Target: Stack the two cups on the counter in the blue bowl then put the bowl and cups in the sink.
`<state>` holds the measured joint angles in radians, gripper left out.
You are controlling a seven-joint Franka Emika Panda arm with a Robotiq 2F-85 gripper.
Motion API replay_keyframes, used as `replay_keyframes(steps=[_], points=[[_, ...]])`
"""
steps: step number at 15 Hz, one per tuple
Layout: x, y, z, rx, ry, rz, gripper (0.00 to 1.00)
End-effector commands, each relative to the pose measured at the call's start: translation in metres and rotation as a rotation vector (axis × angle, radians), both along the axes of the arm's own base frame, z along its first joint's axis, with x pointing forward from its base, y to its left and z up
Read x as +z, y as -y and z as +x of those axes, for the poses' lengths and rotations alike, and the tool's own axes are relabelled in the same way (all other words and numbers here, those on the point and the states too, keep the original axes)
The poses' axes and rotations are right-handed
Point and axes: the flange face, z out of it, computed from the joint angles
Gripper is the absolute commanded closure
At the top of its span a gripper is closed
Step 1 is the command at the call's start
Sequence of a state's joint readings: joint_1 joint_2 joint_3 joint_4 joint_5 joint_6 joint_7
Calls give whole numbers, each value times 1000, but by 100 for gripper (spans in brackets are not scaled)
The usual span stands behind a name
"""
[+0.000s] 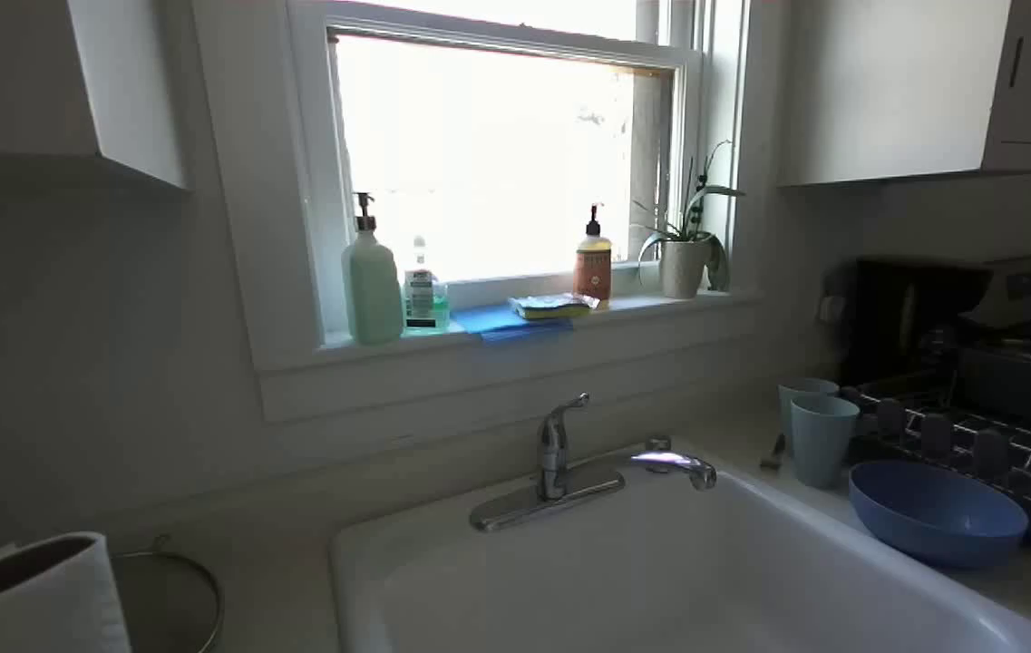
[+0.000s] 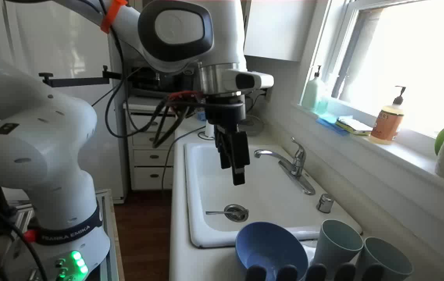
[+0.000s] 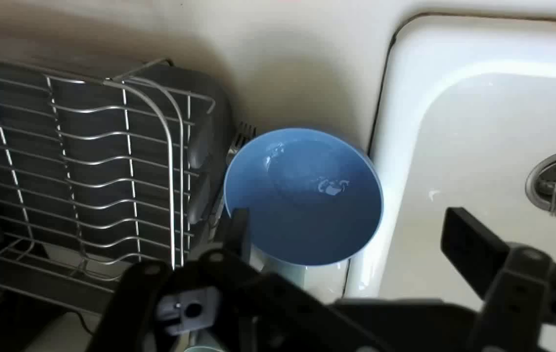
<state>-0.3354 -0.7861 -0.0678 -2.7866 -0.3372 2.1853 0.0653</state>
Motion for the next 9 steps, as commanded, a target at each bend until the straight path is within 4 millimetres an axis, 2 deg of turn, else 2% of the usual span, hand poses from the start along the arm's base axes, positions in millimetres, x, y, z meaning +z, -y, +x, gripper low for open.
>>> replay_keyframes(steps=[1, 6, 9], points=[[-3, -1, -1, 0, -10, 4, 0], [-9, -1, -1, 0, -25, 9, 0], [-5, 11, 18, -88, 23, 51, 0]])
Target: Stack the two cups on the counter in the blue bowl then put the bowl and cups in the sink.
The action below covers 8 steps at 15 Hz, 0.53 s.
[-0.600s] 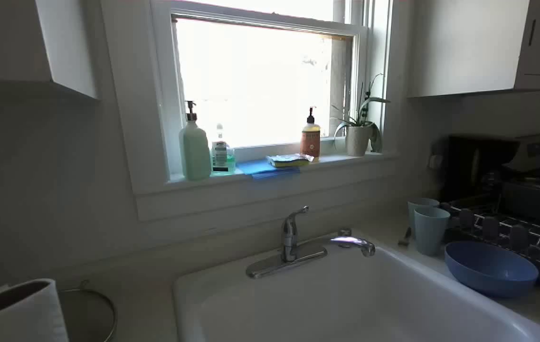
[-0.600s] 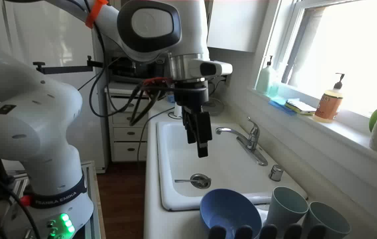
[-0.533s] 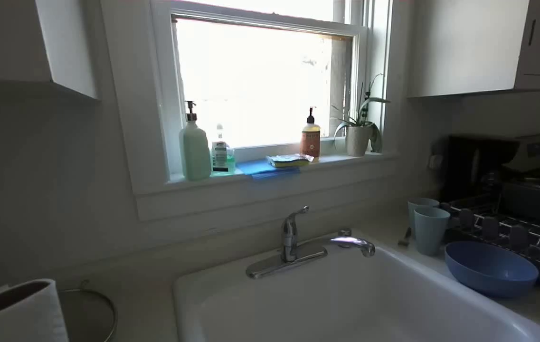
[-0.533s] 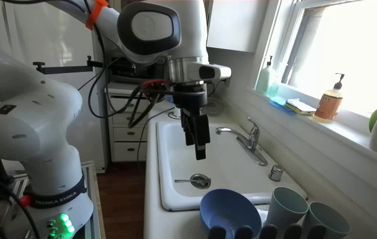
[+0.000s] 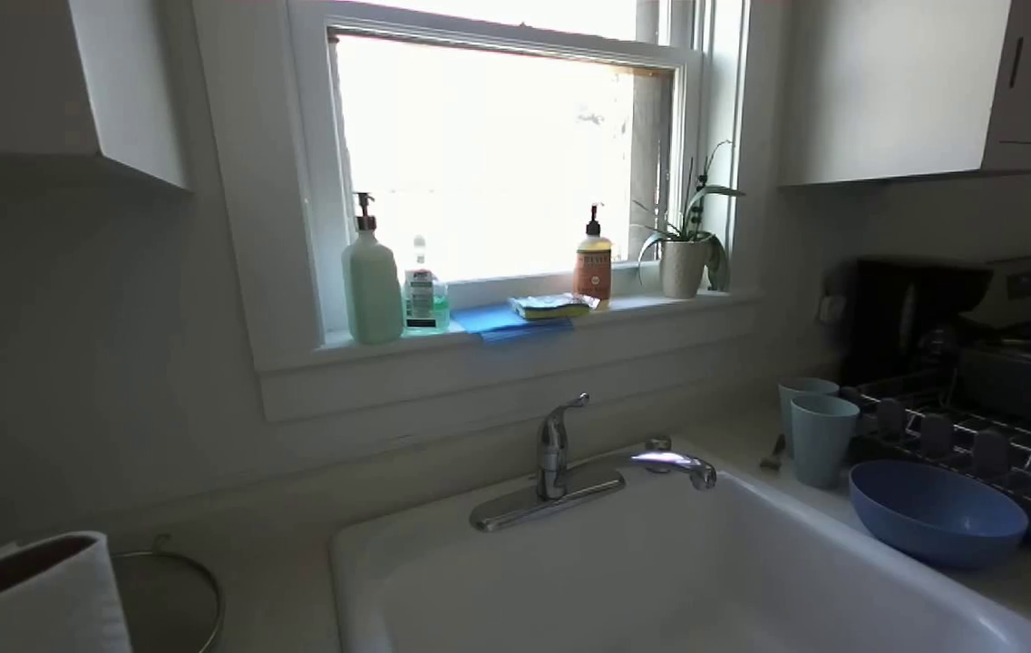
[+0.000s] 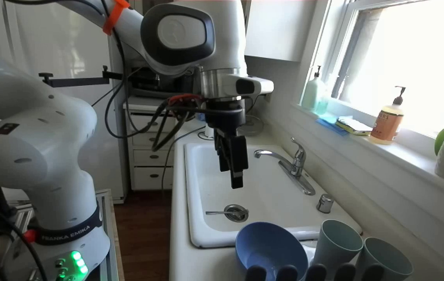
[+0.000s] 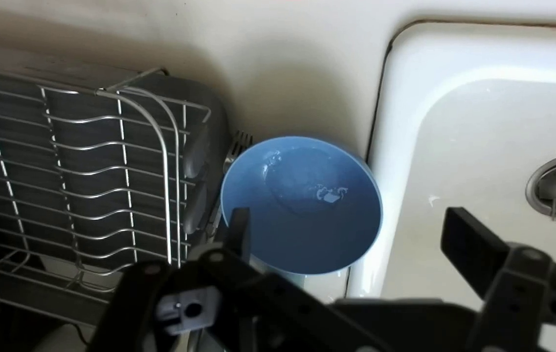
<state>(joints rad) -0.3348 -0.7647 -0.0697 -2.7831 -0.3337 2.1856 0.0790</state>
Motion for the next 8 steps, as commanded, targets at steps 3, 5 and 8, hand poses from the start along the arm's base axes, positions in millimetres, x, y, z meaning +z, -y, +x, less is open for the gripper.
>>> replay_keyframes(steps=[3, 5, 8], points=[[-4, 24, 40, -163, 60, 99, 0], [-14, 35, 62, -210, 84, 139, 0], [-25, 50, 95, -306, 163, 210, 0]])
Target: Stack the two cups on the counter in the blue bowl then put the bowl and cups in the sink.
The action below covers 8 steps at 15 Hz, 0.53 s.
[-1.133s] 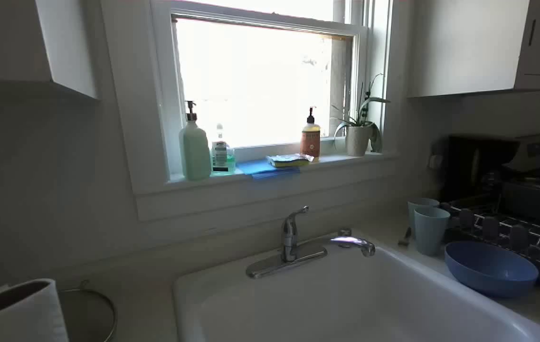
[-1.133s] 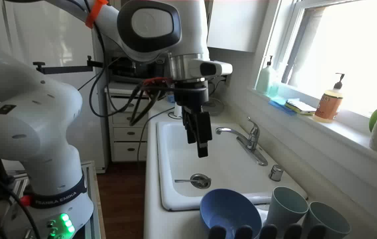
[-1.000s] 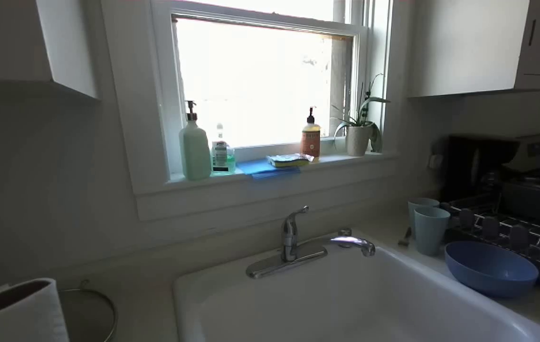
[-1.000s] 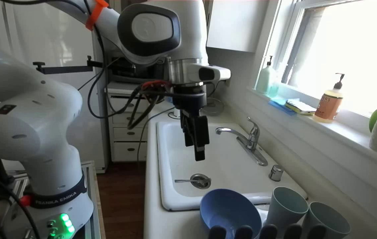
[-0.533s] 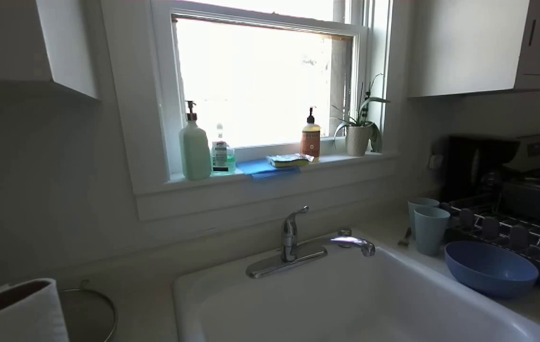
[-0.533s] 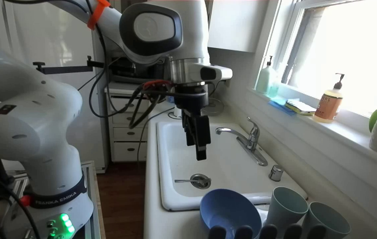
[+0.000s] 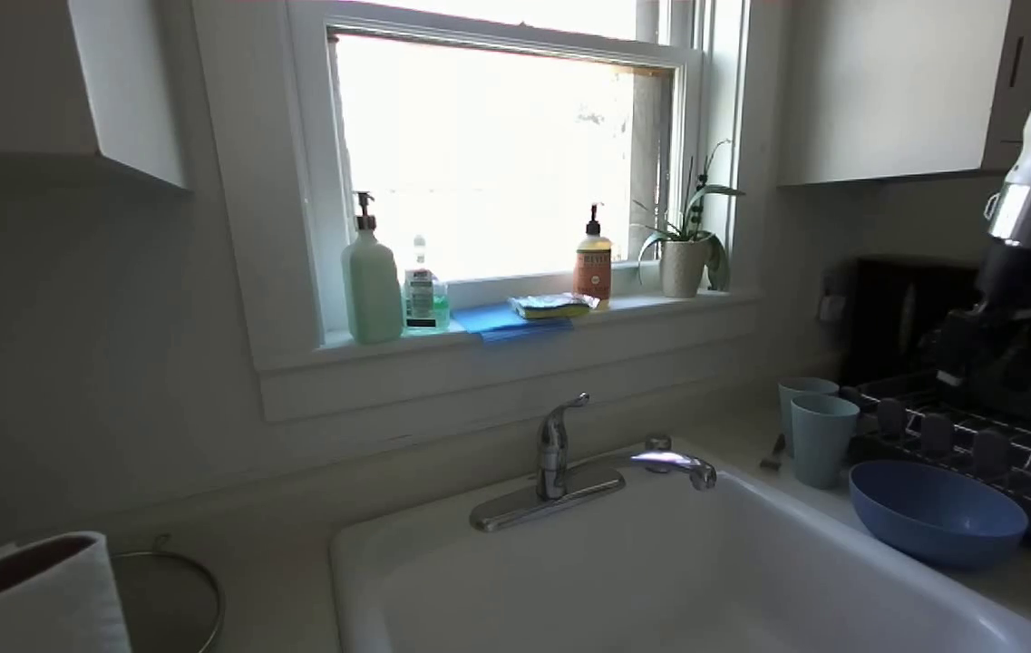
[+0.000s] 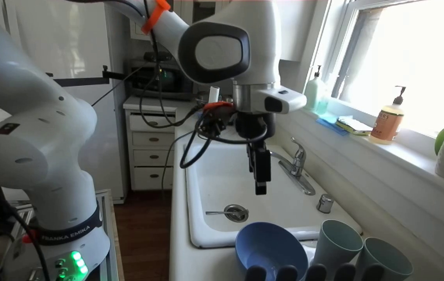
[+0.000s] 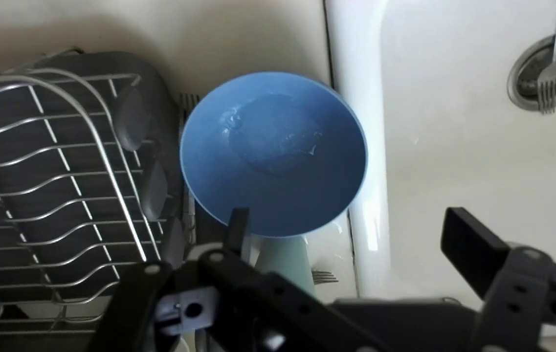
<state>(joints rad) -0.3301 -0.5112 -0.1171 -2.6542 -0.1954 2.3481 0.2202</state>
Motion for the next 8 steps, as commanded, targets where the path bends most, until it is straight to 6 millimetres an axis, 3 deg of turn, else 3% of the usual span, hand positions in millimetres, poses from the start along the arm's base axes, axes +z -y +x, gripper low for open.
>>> replay_keyframes(steps=[1, 8], points=[[-15, 23, 50, -119, 76, 79, 0], [-30, 61, 119, -157, 204, 82, 0]])
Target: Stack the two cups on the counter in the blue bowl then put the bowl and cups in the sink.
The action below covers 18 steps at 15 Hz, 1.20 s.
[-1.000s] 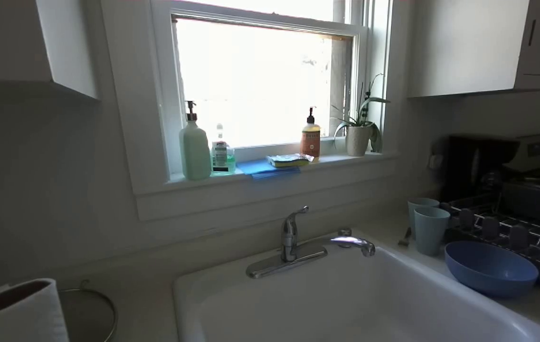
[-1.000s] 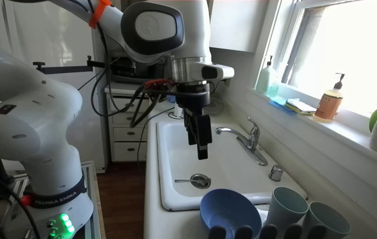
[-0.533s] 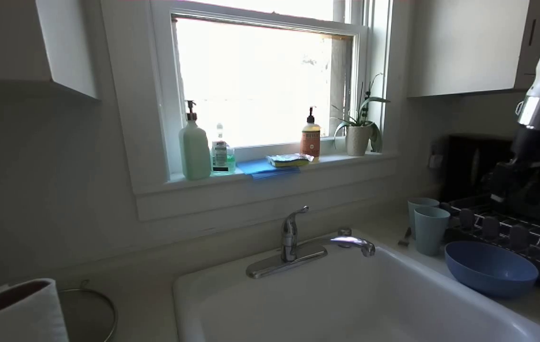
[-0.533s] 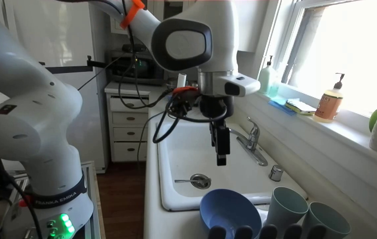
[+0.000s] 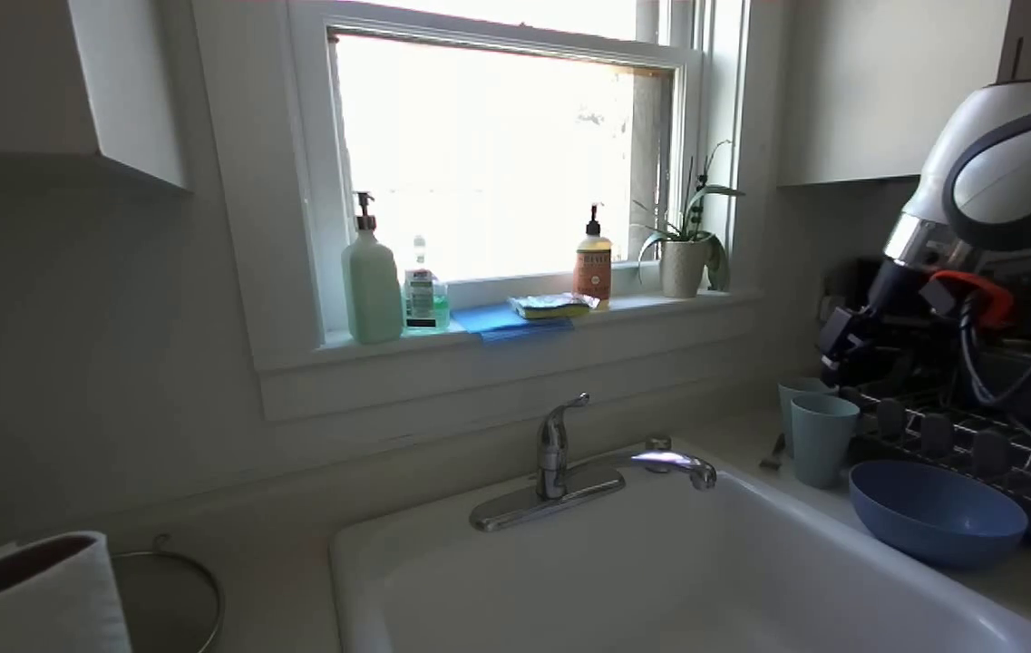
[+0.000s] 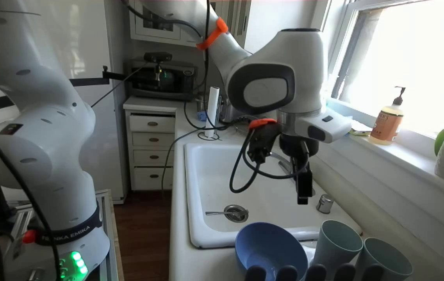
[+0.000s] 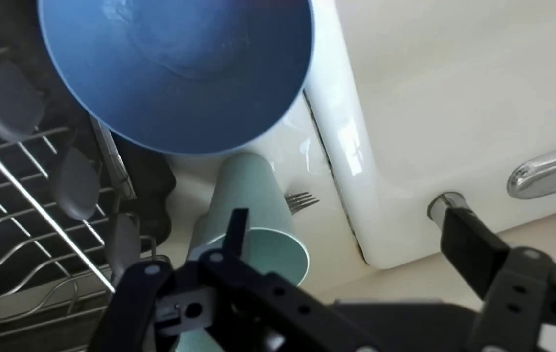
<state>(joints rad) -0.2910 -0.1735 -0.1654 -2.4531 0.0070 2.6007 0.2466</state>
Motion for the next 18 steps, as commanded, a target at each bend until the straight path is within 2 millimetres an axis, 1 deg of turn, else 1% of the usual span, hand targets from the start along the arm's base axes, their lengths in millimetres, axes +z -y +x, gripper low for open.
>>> replay_keyframes(steps=[1, 2, 3, 4, 6, 8, 9, 12, 15, 18], points=[[-6, 21, 43, -7, 38, -21, 0], [-12, 26, 52, -6, 29, -30, 0], [-15, 19, 52, -16, -19, 16, 0], [-10, 18, 36, -6, 8, -18, 0], [-17, 19, 46, -6, -15, -7, 0], [-20, 18, 50, -4, -18, -6, 0], [-24, 25, 61, -61, 17, -30, 0], [-30, 34, 76, -113, 79, -63, 0], [-47, 47, 90, -150, 55, -101, 0], [-63, 55, 103, -192, 17, -109, 0]])
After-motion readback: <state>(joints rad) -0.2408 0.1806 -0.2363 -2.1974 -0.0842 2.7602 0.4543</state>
